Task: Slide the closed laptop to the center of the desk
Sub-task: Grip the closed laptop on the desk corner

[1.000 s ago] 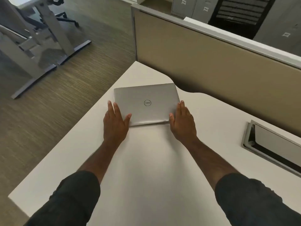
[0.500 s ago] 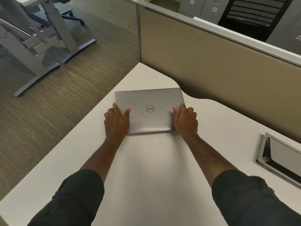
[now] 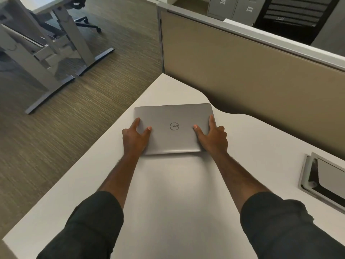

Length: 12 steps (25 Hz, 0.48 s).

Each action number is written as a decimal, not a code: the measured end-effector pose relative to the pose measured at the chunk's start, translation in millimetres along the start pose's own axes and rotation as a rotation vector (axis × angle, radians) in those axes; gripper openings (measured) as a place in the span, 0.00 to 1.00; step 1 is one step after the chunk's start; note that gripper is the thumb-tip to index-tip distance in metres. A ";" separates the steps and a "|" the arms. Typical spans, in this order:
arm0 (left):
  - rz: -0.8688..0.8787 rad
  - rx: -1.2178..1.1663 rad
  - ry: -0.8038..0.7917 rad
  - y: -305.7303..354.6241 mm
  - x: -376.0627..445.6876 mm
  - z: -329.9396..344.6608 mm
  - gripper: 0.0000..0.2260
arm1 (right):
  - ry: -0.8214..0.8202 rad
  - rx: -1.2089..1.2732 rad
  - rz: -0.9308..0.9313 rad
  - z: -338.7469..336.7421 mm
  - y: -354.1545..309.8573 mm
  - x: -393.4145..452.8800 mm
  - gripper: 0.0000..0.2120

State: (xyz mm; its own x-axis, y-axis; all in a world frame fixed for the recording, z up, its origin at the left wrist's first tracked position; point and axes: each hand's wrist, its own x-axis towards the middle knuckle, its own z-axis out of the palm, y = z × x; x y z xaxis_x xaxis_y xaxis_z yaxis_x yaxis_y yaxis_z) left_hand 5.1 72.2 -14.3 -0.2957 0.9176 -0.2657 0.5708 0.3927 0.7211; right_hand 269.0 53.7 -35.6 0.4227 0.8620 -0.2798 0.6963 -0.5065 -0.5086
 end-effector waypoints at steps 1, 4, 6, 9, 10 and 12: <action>0.013 0.003 -0.007 -1.6 1.5 -0.4 0.29 | 0.013 0.008 0.000 -0.7 0.0 -1.1 0.43; 0.040 0.060 -0.001 -4.7 -3.6 1.8 0.29 | 0.097 -0.002 -0.039 -0.6 2.7 -11.0 0.44; 0.060 0.086 0.015 -6.9 -11.0 3.6 0.29 | 0.126 0.003 -0.048 -0.9 5.3 -17.9 0.43; 0.105 0.089 0.038 -9.5 -24.2 2.1 0.29 | 0.138 0.018 -0.051 -5.7 10.8 -28.9 0.44; 0.111 0.081 0.045 -9.5 -29.2 0.8 0.29 | 0.145 0.026 -0.050 -8.2 12.4 -33.0 0.44; 0.116 0.069 0.059 -10.1 -40.0 -1.0 0.29 | 0.150 0.026 -0.048 -11.9 16.3 -41.9 0.44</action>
State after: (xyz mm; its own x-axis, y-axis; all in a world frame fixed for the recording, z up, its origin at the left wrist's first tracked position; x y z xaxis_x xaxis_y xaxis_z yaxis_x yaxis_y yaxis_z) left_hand 10.4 31.5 -10.3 -0.2685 0.9526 -0.1434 0.6546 0.2896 0.6983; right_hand 269.5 9.1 -22.6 0.4729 0.8713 -0.1309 0.7030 -0.4627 -0.5401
